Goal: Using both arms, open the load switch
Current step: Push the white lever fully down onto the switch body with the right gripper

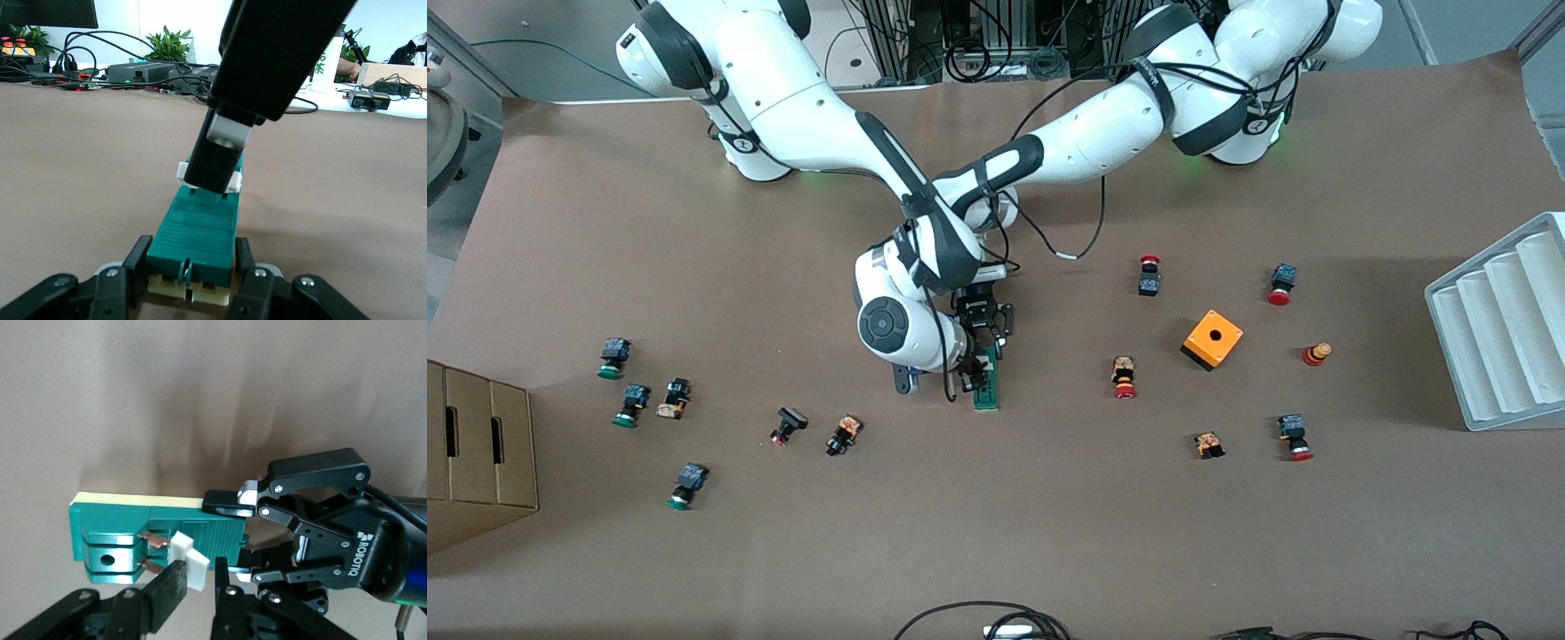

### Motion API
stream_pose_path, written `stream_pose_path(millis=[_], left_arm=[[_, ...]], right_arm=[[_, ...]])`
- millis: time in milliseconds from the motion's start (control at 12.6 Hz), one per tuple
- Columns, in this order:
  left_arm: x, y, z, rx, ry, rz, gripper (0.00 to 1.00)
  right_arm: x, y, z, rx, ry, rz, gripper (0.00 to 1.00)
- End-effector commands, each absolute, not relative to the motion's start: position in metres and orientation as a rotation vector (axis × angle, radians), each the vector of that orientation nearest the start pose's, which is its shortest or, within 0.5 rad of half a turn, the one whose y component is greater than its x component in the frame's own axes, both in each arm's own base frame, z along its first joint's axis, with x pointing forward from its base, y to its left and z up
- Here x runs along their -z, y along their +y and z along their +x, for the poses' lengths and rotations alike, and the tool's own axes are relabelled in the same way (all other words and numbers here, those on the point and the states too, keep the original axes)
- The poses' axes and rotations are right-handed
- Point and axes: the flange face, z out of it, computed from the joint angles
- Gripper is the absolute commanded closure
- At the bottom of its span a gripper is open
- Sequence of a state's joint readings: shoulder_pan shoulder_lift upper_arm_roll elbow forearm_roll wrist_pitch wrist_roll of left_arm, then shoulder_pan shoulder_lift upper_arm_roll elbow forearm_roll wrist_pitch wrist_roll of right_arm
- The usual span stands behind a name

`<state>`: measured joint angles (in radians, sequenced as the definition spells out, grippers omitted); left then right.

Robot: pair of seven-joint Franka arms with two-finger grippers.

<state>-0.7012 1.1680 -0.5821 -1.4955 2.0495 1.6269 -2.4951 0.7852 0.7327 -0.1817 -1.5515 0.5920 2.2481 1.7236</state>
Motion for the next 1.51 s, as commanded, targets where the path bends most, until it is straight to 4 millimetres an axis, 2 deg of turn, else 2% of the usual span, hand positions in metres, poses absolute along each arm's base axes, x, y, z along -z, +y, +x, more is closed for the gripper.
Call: stream_pose_path(millis=[0, 159, 317, 635, 1428], left_arm=[[-0.042, -0.581, 0.340, 1.818, -0.284, -2.485, 0.43], [-0.042, -0.581, 0.339, 1.819, -0.286, -2.485, 0.43], [-0.043, -0.581, 0.340, 1.819, -0.286, -2.484, 0.43], [-0.043, -0.581, 0.340, 1.819, -0.286, -2.484, 0.43], [-0.043, -0.582, 0.341, 1.820, -0.288, -2.484, 0.43]], right_arm=[[-0.212, 0.427, 0.552, -0.424, 1.976, -2.260, 0.78], [-0.213, 0.429, 0.551, -0.411, 1.966, -2.276, 0.83], [-0.212, 0.430, 0.550, -0.412, 1.962, -2.279, 0.93], [-0.213, 0.430, 0.551, -0.406, 1.959, -2.279, 0.94], [-0.199, 0.434, 0.548, -0.384, 1.957, -2.284, 0.94]])
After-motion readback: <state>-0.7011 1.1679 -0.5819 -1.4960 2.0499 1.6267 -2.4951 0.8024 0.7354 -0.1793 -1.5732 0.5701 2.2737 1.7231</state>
